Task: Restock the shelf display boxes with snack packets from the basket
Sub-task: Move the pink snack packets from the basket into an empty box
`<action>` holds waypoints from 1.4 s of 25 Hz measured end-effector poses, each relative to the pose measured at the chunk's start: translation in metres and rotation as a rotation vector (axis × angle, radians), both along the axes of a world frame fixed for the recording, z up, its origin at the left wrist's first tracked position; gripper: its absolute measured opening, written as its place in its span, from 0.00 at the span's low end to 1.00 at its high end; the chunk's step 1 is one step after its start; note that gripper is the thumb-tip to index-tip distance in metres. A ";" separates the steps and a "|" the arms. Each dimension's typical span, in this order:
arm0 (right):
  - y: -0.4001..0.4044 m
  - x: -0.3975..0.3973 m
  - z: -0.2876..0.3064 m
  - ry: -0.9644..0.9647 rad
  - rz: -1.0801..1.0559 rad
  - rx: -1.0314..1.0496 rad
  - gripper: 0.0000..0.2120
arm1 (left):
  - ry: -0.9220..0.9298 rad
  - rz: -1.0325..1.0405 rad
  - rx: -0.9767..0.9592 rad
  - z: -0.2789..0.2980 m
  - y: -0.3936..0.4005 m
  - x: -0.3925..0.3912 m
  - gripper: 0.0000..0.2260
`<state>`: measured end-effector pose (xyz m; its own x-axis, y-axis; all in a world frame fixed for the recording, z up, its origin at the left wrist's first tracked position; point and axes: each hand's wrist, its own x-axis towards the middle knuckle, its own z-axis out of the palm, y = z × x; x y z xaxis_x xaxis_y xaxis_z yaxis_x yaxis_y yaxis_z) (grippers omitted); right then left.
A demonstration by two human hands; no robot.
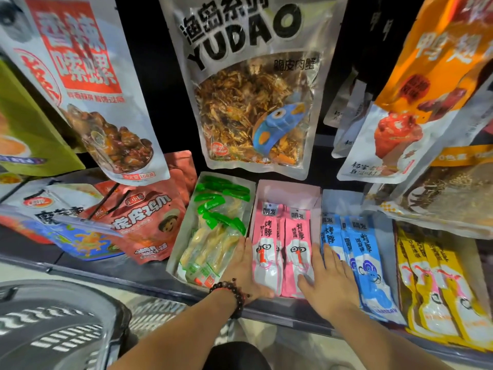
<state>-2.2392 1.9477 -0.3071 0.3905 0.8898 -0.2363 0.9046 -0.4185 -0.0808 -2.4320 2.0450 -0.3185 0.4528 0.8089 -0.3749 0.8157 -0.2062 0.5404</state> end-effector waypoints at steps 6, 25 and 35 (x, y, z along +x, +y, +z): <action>-0.005 0.003 0.002 -0.055 0.033 -0.029 0.41 | 0.043 -0.040 0.008 0.028 -0.012 0.002 0.59; 0.047 0.008 0.121 -0.104 0.378 -0.157 0.29 | 0.019 0.008 0.153 0.088 0.003 -0.013 0.43; 0.044 0.024 0.062 -0.300 0.775 -0.308 0.28 | 0.407 -0.390 0.237 0.029 -0.004 0.045 0.28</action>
